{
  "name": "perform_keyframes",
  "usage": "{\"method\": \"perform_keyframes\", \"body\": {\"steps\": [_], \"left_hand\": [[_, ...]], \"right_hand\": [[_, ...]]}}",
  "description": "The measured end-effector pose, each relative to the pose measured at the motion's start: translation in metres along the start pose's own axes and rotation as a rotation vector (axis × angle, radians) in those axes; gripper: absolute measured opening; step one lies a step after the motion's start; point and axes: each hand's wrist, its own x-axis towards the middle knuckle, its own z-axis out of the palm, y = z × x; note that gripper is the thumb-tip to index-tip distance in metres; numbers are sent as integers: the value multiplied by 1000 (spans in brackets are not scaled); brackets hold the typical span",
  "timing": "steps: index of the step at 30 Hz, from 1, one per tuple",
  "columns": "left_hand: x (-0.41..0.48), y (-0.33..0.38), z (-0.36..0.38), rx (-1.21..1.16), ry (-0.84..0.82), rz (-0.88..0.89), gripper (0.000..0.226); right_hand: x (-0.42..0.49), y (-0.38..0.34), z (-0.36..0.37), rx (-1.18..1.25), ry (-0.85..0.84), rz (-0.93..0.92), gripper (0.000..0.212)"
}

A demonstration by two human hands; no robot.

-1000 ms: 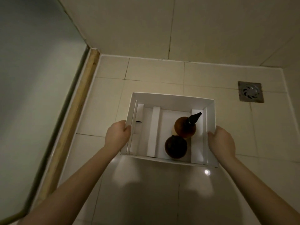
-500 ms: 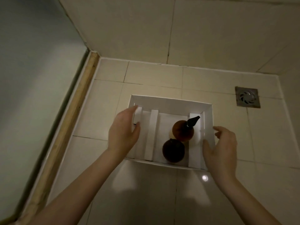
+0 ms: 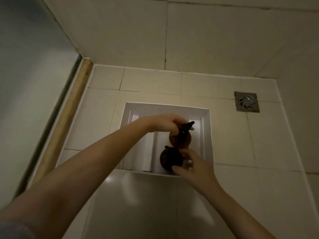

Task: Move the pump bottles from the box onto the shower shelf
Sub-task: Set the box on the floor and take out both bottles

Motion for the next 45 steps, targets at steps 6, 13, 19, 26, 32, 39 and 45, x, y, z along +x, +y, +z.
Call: {"method": "perform_keyframes", "body": {"steps": [6,13,19,26,32,39,45], "left_hand": [[8,-5,10,366,-10,11,68],[7,-1,15,530,125,39,67],[-5,-9,5,504,246,-23,69],[-19,-28,-6,370,353,-87,73],[-13,-50,8,267,435,-103,81],[-11,-58,22,154,629,-87,65],[-40,-41,12,-16,744,-27,74]], "right_hand": [[19,-2,7,-210,-11,-6,59],[27,-8,18,-312,39,-5,69],[31,-5,10,-234,37,-56,59],[45,5,-3,-254,72,-76,60],[54,17,1,-324,-14,-76,82],[62,20,0,-360,-45,-149,62],[49,6,-25,-93,-42,-261,74]]}}
